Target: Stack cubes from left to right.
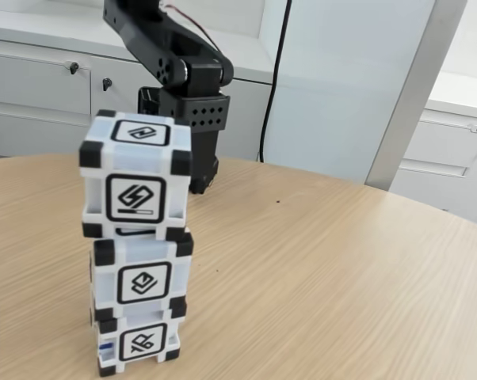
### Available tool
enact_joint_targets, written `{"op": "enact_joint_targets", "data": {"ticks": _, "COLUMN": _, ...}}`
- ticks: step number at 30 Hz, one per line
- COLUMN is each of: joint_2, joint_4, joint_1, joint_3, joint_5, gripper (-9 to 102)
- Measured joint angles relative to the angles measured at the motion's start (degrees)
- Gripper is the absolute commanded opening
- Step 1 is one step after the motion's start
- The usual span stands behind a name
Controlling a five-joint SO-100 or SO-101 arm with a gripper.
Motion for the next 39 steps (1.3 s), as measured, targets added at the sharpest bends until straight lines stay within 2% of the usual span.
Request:
{"op": "enact_joint_targets", "data": {"ticks": 8, "joint_2": 15.6, "joint_4": -13.0, "joint_1": -1.1, "joint_3": 27.6, "joint_5": -0.9, "gripper": 0}}
{"op": "enact_joint_targets", "data": {"ticks": 17, "joint_2": 16.9, "joint_4": -25.5, "joint_1": -0.4, "joint_3": 53.8, "joint_5": -0.9, "gripper": 0}}
{"op": "enact_joint_targets", "data": {"ticks": 25, "joint_2": 17.1, "joint_4": -26.4, "joint_1": -0.1, "joint_3": 63.5, "joint_5": 1.8, "gripper": 0}}
{"op": "enact_joint_targets", "data": {"ticks": 39, "joint_2": 17.1, "joint_4": -20.8, "joint_1": -0.1, "joint_3": 64.2, "joint_5": 2.2, "gripper": 0}}
